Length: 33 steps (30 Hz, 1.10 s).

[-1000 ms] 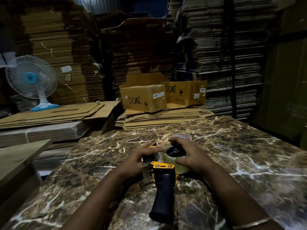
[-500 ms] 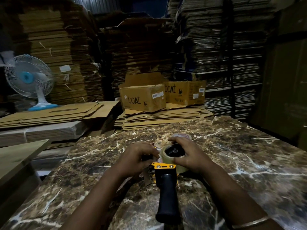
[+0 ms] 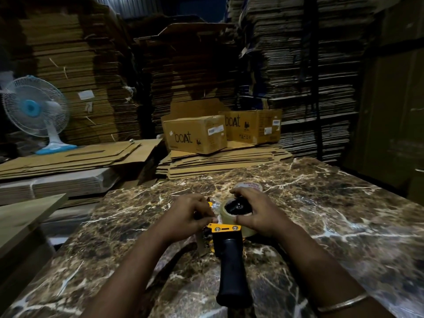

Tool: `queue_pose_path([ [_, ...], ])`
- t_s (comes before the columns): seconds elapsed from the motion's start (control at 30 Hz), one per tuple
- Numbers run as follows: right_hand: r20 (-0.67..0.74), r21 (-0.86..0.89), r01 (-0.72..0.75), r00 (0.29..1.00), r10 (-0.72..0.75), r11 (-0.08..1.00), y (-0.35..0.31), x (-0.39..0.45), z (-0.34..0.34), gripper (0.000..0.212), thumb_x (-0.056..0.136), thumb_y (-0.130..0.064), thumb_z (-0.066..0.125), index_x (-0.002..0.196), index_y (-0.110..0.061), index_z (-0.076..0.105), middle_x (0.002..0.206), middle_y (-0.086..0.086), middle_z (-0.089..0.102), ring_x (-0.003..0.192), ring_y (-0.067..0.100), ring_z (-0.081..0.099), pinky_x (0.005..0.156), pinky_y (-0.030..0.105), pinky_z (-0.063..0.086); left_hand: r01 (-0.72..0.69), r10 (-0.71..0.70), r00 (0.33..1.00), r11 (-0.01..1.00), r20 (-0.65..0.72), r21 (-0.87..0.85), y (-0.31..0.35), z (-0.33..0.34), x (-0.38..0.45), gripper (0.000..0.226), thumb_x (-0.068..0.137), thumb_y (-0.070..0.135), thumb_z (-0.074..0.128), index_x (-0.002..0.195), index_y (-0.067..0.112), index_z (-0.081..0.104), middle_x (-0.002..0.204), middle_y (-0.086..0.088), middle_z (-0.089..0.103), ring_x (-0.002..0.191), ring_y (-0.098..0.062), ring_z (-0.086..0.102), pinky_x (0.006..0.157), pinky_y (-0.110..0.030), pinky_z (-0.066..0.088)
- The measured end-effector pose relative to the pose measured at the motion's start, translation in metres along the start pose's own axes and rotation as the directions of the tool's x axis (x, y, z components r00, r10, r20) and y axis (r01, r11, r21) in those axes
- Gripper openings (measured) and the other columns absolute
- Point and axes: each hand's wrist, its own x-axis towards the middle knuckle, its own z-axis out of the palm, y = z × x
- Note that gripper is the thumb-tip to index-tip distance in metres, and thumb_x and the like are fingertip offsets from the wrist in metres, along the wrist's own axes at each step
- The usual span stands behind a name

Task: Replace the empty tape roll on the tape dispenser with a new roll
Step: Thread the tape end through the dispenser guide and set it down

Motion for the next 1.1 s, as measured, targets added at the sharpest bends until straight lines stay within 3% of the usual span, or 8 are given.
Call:
queue_pose_path([
  [0.13, -0.022, -0.015, 0.004, 1.0, -0.004, 1.0, 0.0, 0.0, 0.002, 0.082, 0.062, -0.056, 0.06, 0.14, -0.033, 0.048, 0.135, -0.007, 0.055, 0.123, 0.018, 0.053, 0.103, 0.049, 0.045, 0.071, -0.071, 0.997, 0.995, 0.003, 0.075, 0.012, -0.005, 0.0, 0.015, 0.082, 0.032, 0.078, 0.092, 0.022, 0.081, 0.065, 0.021, 0.053, 0.061, 0.007, 0.054, 0.055, -0.006, 0.033],
  [0.3, -0.034, -0.026, 0.023, 0.999, -0.024, 0.999, 0.0, 0.0, 0.008, 0.07, 0.067, -0.053, 0.063, 0.134, -0.041, 0.051, 0.13, -0.012, 0.062, 0.12, 0.014, 0.057, 0.105, 0.048, 0.043, 0.298, -0.297, 0.955, 0.955, -0.015, 0.01, 0.011, -0.009, -0.011, 0.016, 0.076, 0.034, 0.083, 0.076, 0.021, 0.074, 0.065, 0.001, 0.066, 0.055, -0.006, 0.054, 0.054, -0.027, 0.044],
  [0.43, -0.001, -0.006, 0.034, 0.999, -0.034, 0.999, -0.004, 0.001, 0.012, 0.069, 0.064, -0.058, 0.06, 0.132, -0.049, 0.05, 0.128, -0.019, 0.065, 0.121, 0.01, 0.057, 0.106, 0.049, 0.041, 0.279, -0.28, 0.956, 0.96, -0.088, -0.028, 0.009, -0.007, -0.028, 0.008, 0.077, 0.029, 0.083, 0.077, 0.026, 0.075, 0.069, 0.002, 0.07, 0.059, -0.01, 0.059, 0.054, -0.022, 0.042],
  [0.57, -0.018, -0.044, 0.074, 0.997, -0.075, 0.996, -0.014, -0.003, 0.009, 0.055, 0.074, -0.041, 0.066, 0.128, -0.047, 0.058, 0.135, -0.017, 0.06, 0.124, 0.011, 0.052, 0.109, 0.05, 0.035, 0.199, -0.204, 0.967, 0.979, -0.151, -0.045, 0.008, -0.003, -0.042, 0.012, 0.079, 0.025, 0.081, 0.092, 0.025, 0.081, 0.079, 0.012, 0.074, 0.077, -0.005, 0.064, 0.061, -0.012, 0.046],
  [0.67, -0.02, 0.038, 0.156, 0.988, -0.155, 0.987, -0.015, -0.004, 0.008, 0.051, 0.074, -0.059, 0.06, 0.123, -0.046, 0.063, 0.145, -0.011, 0.051, 0.135, 0.015, 0.044, 0.113, 0.056, 0.028, 0.163, -0.168, 0.964, 0.986, -0.208, -0.041, 0.009, 0.0, -0.049, 0.014, 0.079, 0.026, 0.082, 0.093, 0.027, 0.082, 0.08, 0.014, 0.074, 0.074, 0.0, 0.065, 0.064, -0.013, 0.048],
  [0.73, 0.027, 0.109, 0.23, 0.972, -0.234, 0.967, -0.014, -0.005, 0.008, 0.067, 0.068, -0.08, 0.055, 0.126, -0.047, 0.06, 0.15, -0.013, 0.046, 0.141, 0.013, 0.038, 0.115, 0.06, 0.025, 0.161, -0.167, 0.954, 0.986, -0.25, -0.042, 0.012, 0.003, -0.056, 0.015, 0.078, 0.026, 0.082, 0.093, 0.029, 0.081, 0.079, 0.013, 0.074, 0.073, -0.001, 0.065, 0.064, -0.019, 0.051],
  [0.87, 0.205, -0.179, 0.261, 0.953, -0.224, 0.949, -0.023, -0.01, 0.012, 0.1, 0.056, -0.091, 0.048, 0.145, -0.047, 0.038, 0.16, -0.011, 0.032, 0.149, 0.013, 0.023, 0.119, 0.06, 0.013, 0.221, -0.241, 0.919, 0.97, -0.312, -0.098, 0.023, 0.005, -0.066, 0.013, 0.077, 0.02, 0.083, 0.089, 0.027, 0.081, 0.074, 0.018, 0.072, 0.073, -0.001, 0.069, 0.064, -0.02, 0.054],
  [1.1, 0.211, -0.197, 0.247, 0.956, -0.205, 0.949, -0.028, -0.012, 0.014, 0.081, 0.058, -0.09, 0.045, 0.129, -0.052, 0.052, 0.154, -0.013, 0.038, 0.143, 0.016, 0.03, 0.111, 0.059, 0.024, 0.361, -0.439, 0.825, 0.894, -0.355, -0.267, 0.042, 0.01, -0.073, 0.015, 0.077, 0.012, 0.083, 0.088, 0.022, 0.082, 0.064, 0.03, 0.066, 0.072, 0.007, 0.068, 0.062, -0.018, 0.055],
])
